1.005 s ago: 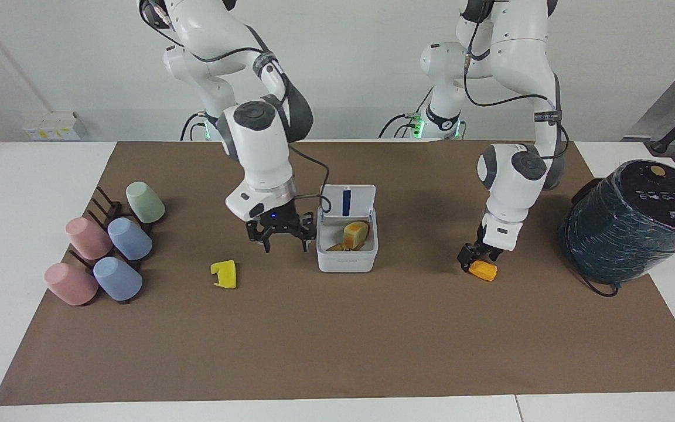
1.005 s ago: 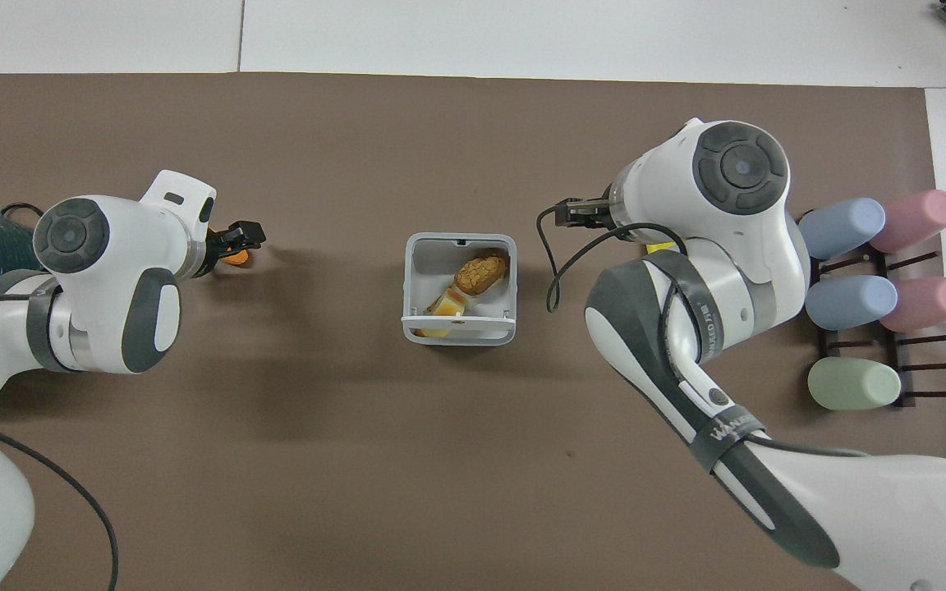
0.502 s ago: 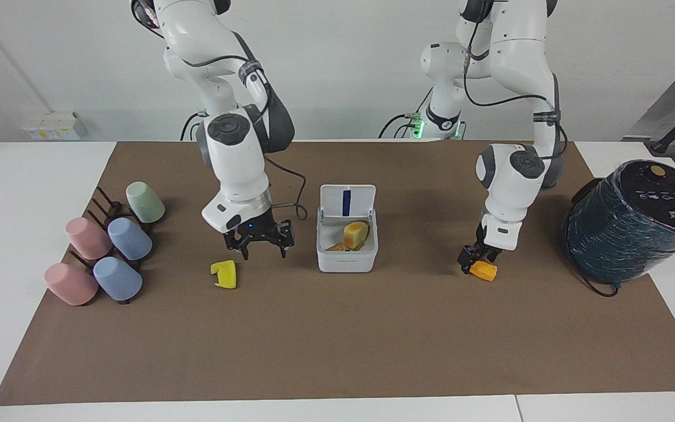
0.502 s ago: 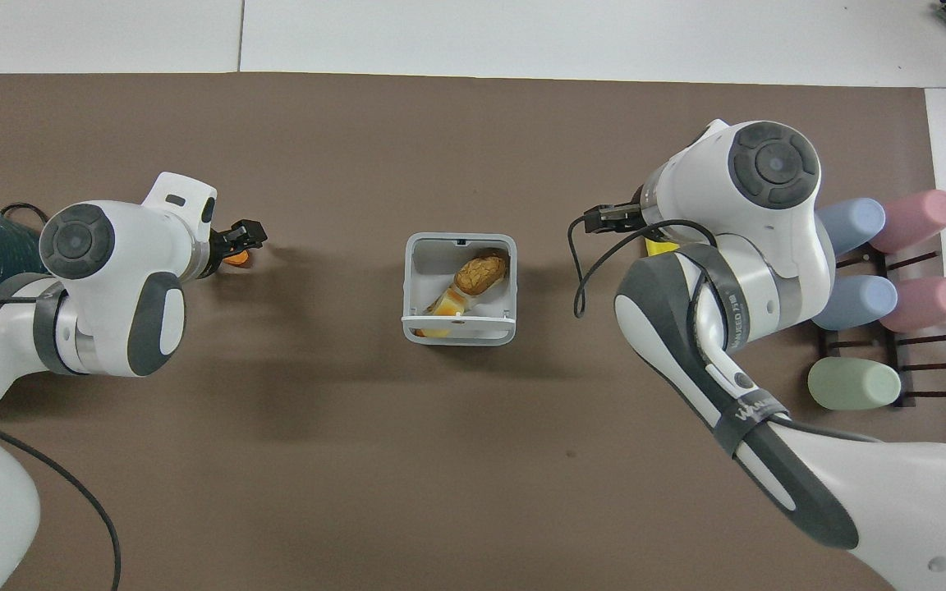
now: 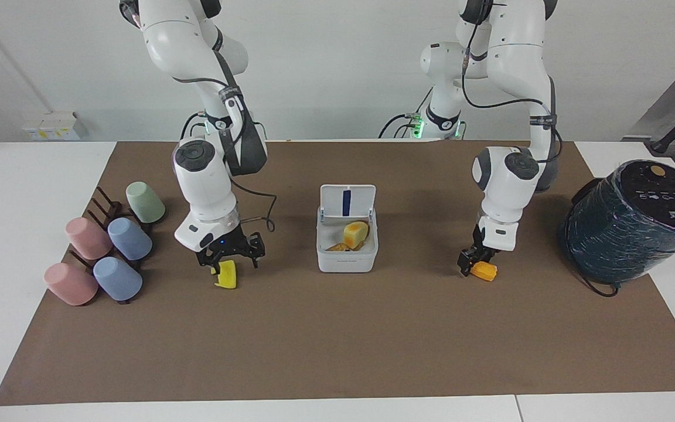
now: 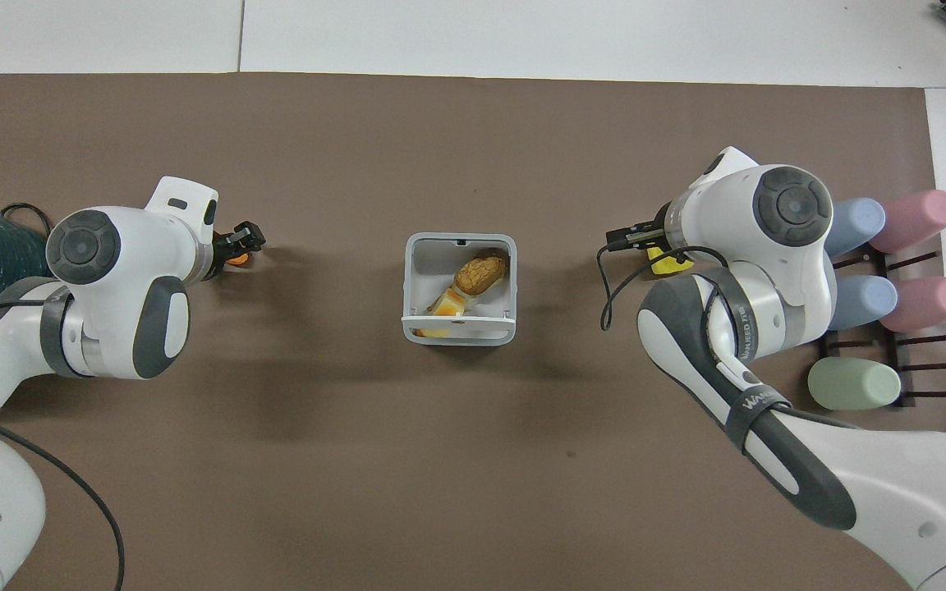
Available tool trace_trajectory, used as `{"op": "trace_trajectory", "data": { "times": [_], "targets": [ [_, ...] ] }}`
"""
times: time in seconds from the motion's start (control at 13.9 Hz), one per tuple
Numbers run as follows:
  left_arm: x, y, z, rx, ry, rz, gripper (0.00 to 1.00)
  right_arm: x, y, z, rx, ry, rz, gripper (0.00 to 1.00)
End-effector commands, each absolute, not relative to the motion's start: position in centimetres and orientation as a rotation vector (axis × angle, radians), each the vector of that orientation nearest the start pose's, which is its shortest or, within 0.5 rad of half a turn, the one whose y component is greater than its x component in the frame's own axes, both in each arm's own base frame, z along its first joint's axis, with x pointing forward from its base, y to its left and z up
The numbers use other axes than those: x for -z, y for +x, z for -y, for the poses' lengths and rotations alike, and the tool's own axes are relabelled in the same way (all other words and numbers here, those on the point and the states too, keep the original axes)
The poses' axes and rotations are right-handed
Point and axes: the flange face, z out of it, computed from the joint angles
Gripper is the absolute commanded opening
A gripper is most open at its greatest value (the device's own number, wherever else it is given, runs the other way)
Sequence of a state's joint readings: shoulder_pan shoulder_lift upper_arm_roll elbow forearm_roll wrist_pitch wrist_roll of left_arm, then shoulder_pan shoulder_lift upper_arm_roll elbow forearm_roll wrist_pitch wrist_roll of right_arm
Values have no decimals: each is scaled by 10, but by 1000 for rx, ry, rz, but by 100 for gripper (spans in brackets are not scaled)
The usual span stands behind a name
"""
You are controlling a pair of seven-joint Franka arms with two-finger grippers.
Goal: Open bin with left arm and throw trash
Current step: 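Carry the carrot over the bin with the left gripper and release it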
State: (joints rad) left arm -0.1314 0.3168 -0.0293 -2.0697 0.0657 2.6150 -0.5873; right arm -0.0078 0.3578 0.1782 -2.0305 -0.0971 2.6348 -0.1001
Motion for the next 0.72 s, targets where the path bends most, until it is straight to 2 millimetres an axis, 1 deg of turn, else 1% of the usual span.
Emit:
{"op": "trace_trajectory", "data": {
  "times": [0.0, 0.07, 0.14, 0.22, 0.29, 0.36, 0.43, 0.5, 0.57, 0.65],
  "targets": [
    [-316, 613, 129, 354, -3101, 500, 0, -289, 604, -99, 439, -3039, 562, 33],
    [-335, 621, 149, 317, -3095, 469, 0, -288, 604, -99, 458, -3033, 583, 11],
    [-352, 629, 176, 267, -3086, 452, 0, -289, 604, -99, 454, -3034, 578, 0],
    [-379, 637, 207, 240, -3077, 454, 0, -289, 604, -101, 449, -3035, 576, 0],
    [-397, 636, 238, 203, -3067, 449, 0, -291, 605, -103, 449, -3034, 578, 0],
    [-411, 630, 265, 168, -3058, 435, 0, -293, 605, -104, 451, -3035, 564, 0],
    [-425, 623, 284, 142, -3051, 420, 0, -296, 605, -106, 441, -3039, 550, 0],
    [-434, 615, 296, 108, -3046, 404, 0, -300, 606, -108, 428, -3044, 525, 0],
    [-442, 605, 313, 86, -3046, 380, 0, -311, 612, -110, 422, -3050, 481, 0],
    [-446, 594, 331, 79, -3046, 386, 0, -323, 618, -115, 407, -3055, 430, 0]
  ]
}}
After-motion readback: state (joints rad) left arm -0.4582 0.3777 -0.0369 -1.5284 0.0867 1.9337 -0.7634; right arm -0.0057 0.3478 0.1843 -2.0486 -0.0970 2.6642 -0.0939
